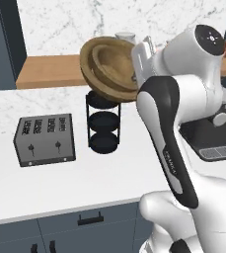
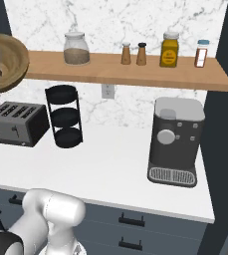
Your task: Pick up the bowls on the counter and stack them on top of one another in the open cabinet. Place the smaller bowl on top of the larger bowl.
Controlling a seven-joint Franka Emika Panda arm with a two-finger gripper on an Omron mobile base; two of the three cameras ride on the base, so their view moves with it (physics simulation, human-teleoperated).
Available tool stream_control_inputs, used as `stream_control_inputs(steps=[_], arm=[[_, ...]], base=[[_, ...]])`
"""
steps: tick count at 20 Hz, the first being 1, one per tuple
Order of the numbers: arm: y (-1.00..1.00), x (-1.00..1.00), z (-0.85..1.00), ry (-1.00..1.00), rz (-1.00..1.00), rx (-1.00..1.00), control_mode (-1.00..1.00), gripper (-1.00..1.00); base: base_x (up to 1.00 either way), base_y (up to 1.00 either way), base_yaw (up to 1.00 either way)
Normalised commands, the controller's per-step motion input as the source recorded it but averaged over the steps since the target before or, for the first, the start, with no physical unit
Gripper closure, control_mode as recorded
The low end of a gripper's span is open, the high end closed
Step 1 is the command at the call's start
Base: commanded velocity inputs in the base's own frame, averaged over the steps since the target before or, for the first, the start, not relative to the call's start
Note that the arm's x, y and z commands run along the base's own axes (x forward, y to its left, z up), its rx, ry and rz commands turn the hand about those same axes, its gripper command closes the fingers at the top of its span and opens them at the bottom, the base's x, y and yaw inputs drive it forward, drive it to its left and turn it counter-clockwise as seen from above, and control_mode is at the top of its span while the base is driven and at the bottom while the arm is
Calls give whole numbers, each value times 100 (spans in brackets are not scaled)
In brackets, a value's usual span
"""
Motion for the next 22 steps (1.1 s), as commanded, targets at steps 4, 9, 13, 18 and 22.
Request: stream_control_inputs(steps=[4,9,13,18,22], arm=[[21,75,18,-3,-2,0,-100,100],[22,86,4,0,-2,0,-100,100],[23,78,20,4,-1,-2,-100,100],[27,89,1,15,0,-6,-100,100],[31,81,0,3,0,-12,-100,100]], base=[[0,0,0],[0,0,0],[0,0,0],[0,0,0],[0,0,0]])
